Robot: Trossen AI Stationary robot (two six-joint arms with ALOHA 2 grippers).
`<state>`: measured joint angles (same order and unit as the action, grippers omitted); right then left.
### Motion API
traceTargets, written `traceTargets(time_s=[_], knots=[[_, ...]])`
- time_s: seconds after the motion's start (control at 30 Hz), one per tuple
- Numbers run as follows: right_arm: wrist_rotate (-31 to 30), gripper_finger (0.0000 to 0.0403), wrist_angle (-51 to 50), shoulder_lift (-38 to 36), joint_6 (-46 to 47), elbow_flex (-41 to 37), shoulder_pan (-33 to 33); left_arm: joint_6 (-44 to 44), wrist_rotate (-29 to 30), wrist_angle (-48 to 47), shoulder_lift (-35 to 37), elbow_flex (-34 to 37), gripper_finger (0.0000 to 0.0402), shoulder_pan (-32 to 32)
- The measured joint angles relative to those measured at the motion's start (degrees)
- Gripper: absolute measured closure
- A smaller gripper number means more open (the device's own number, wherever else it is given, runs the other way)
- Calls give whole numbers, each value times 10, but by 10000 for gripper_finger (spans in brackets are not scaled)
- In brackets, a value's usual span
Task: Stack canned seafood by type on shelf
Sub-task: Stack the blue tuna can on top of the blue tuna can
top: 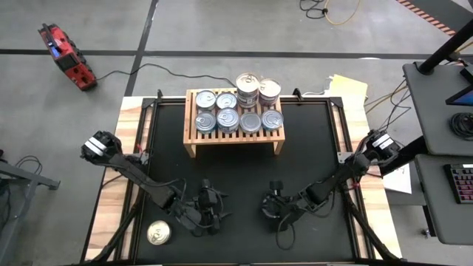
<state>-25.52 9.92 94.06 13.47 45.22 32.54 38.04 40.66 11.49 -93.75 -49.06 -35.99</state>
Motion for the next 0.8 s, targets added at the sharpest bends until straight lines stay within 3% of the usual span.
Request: traceTargets(time_s=[0.17,0.33,0.67,0.8], knots=[[0,390,-10,-33,-10,4,-3,-14,18,13,-38,-16,108,-3],[0,390,-90,-77,52,4,1,-73,47,11,-81,-54,148,-5],[1,390,-362,-138,276,3,36,-121,54,15,-126,-83,278,-2],[1,390,-404,-135,336,1,65,-139,55,16,-130,-82,347,-2]])
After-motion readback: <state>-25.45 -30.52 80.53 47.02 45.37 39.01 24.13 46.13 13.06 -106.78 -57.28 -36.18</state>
